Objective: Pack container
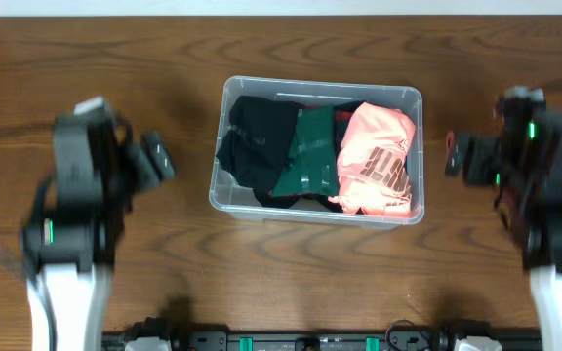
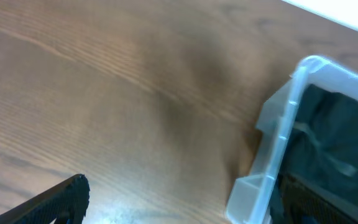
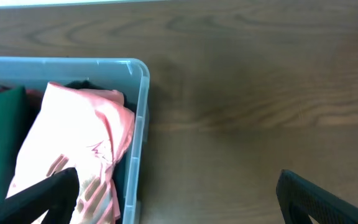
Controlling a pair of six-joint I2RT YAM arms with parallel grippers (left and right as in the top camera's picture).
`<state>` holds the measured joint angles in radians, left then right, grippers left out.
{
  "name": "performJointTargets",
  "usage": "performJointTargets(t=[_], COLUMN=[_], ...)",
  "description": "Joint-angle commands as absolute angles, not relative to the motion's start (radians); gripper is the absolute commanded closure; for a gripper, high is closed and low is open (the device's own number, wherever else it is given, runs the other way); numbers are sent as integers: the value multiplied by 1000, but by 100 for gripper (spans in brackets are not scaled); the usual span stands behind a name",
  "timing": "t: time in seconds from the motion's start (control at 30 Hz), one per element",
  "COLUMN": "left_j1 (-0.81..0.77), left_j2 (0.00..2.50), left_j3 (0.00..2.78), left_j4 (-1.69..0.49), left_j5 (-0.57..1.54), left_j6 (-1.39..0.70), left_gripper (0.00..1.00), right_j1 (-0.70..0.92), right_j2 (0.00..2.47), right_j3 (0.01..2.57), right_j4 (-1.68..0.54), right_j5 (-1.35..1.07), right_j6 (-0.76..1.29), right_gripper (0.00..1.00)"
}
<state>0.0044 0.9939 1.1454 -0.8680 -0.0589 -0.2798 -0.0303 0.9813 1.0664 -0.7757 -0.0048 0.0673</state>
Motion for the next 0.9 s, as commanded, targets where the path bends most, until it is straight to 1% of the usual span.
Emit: performJointTargets(t=[0.0,0.17,0.3,0.43,0.57,0.87], left_j1=[-11,-11,-11,-11,-11,-11], left_j2=[775,482,353,319,321,321], left_j3=[962,755,710,710,710,710], left_j4=[-826,-778,-868,-993,-1074,-1108], left_j5=[-61,-61,-61,-61,-61,-61], left_j6=[-260,-266,-266,-266,-266,-266], left_gripper=[2,2,2,2,2,2], right_j1=[-35,-35,-35,-35,-35,-34], right_j2=[816,570,478,467,468,458], right_j3=[905,760,717,717,717,717], right_j4=[-738,-735,-763,-852,-945,-1098], right_j5=[-1,29,22,22,22,23], right_j6=[93,93,93,93,93,92], right_gripper=[1,1,1,1,1,1])
